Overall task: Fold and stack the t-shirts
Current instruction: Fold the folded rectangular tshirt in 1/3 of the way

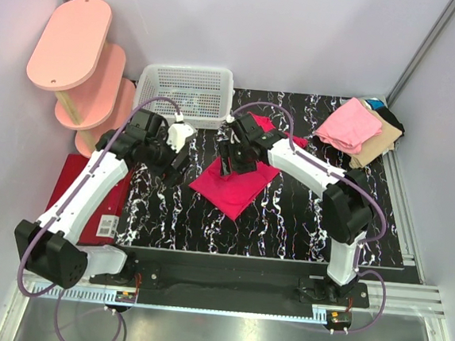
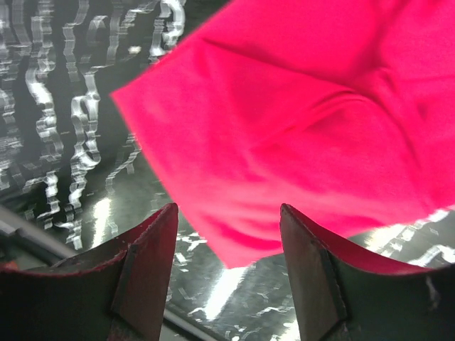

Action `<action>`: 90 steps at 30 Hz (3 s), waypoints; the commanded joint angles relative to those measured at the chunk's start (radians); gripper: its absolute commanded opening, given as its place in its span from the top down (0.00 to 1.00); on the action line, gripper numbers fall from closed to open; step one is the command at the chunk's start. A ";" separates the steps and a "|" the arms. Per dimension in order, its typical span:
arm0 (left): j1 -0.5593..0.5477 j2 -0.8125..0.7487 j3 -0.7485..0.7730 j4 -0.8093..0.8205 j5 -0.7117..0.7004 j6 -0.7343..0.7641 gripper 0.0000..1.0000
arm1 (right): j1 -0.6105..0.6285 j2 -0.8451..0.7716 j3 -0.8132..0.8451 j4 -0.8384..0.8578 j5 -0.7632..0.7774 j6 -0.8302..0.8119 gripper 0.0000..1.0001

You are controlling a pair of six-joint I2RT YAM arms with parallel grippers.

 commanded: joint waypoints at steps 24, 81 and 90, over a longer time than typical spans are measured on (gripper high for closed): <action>0.132 -0.170 -0.033 0.051 -0.087 -0.017 0.01 | -0.005 0.192 0.119 0.082 -0.087 0.047 0.50; 0.160 -0.187 -0.045 0.045 -0.096 -0.005 0.01 | -0.031 0.149 0.056 0.076 -0.101 0.035 0.59; 0.161 -0.191 -0.044 0.040 -0.107 0.003 0.01 | -0.028 0.204 0.093 0.080 -0.107 0.041 0.62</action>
